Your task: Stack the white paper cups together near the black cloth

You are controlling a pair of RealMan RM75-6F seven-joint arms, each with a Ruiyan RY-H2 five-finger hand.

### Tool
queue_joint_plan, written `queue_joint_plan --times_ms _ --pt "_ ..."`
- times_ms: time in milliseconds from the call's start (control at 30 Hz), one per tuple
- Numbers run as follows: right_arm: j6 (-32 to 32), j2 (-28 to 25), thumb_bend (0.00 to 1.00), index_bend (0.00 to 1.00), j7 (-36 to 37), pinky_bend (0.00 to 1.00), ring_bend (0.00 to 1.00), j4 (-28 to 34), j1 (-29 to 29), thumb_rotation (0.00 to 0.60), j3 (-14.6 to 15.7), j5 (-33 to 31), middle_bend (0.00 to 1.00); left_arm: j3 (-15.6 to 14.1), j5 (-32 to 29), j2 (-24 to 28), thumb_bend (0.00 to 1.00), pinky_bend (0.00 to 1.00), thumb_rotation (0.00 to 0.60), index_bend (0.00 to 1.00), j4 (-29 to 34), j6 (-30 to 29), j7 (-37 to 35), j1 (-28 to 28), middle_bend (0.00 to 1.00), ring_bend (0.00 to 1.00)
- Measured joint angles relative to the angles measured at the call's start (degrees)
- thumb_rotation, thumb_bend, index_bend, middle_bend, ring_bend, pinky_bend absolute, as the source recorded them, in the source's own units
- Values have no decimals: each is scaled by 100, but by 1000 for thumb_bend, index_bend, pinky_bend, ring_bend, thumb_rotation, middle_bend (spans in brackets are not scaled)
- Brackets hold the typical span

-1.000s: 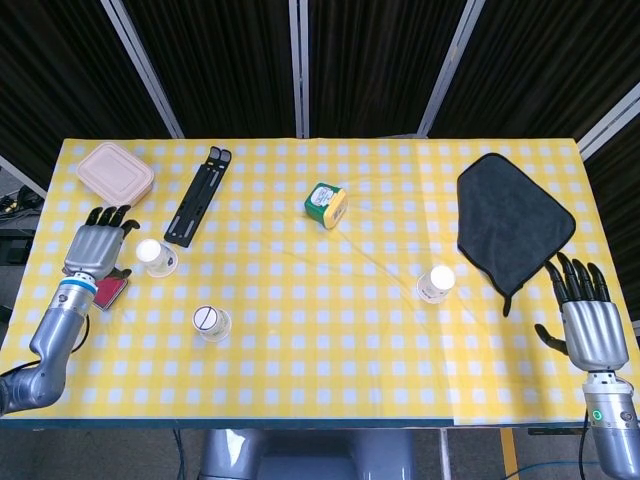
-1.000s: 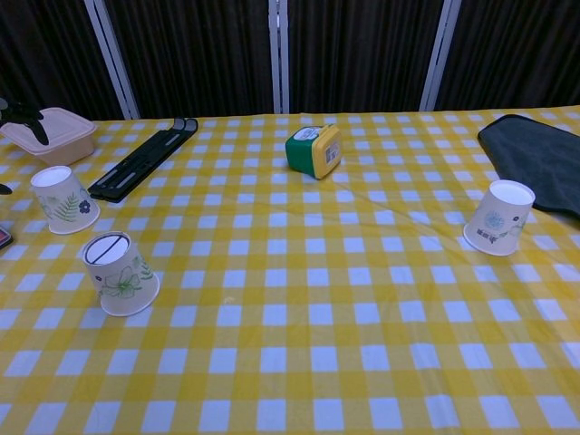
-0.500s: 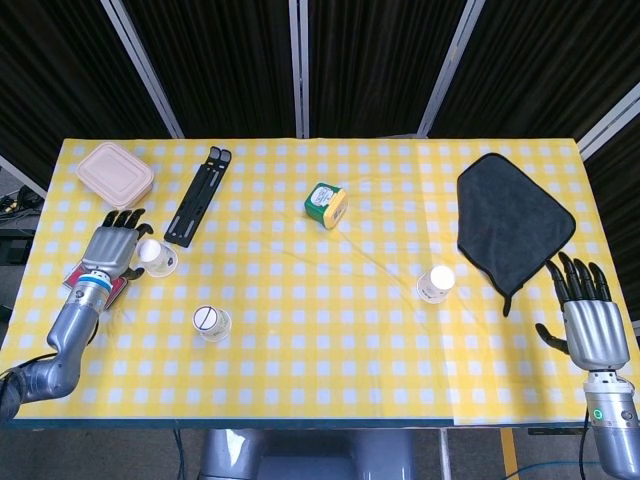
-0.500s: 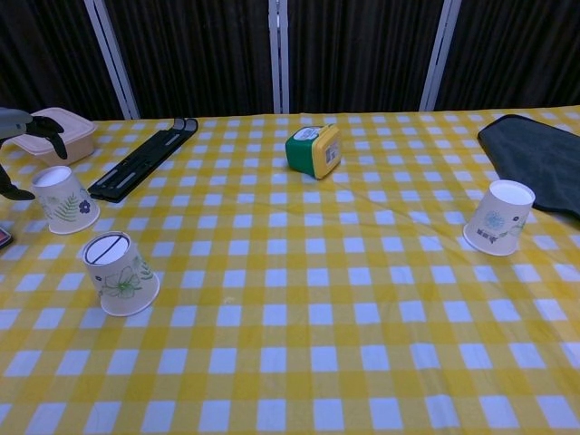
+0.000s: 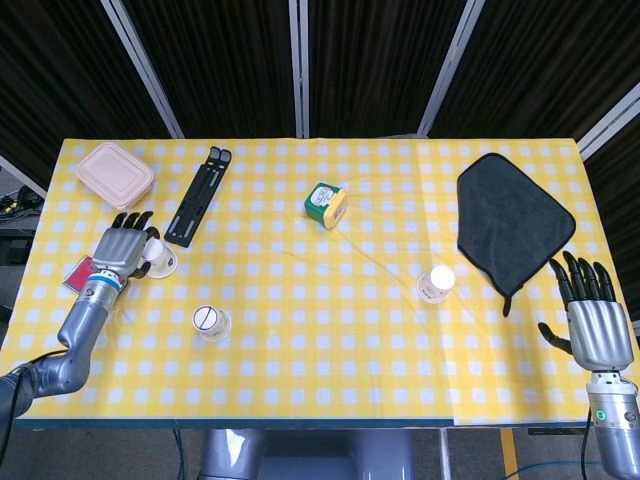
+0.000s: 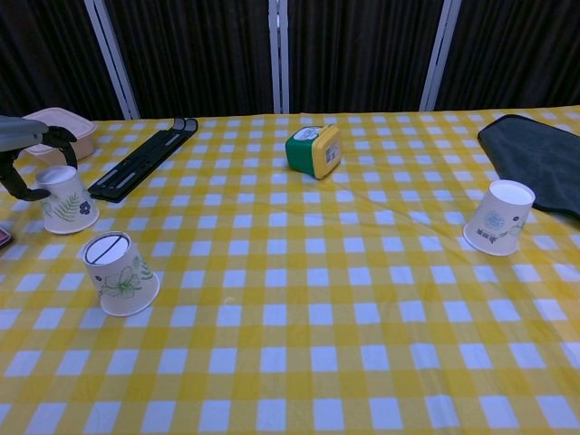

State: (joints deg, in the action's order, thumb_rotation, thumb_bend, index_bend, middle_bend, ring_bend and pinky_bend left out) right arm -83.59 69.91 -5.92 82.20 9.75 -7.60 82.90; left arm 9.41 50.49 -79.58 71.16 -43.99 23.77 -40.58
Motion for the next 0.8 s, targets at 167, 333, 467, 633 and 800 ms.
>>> queue_joint_plan --times_ms 167,333,467,633,800 --pt "-95 -6 81 35 31 0 0 8 -28 600 -2 46 0 14 135 79 454 0 600 333 187 -134 -143 29 0 0" --pt "-158 -23 81 37 63 0 0 27 -55 600 0 79 0 71 442 357 453 0 600 329 697 -471 -334 117 0 0" --pt "-182 -40 81 37 86 0 0 53 -63 600 3 104 0 112 776 662 450 0 600 326 1284 -775 -491 210 0 0" --pt "-178 -55 81 37 108 0 0 68 -63 600 5 111 0 79 1435 1059 448 0 600 326 2182 -1193 -648 361 0 0" --pt "-186 -68 81 37 143 0 0 72 -66 600 6 125 0 -46 2091 1305 448 0 600 326 2864 -1541 -742 502 0 0"
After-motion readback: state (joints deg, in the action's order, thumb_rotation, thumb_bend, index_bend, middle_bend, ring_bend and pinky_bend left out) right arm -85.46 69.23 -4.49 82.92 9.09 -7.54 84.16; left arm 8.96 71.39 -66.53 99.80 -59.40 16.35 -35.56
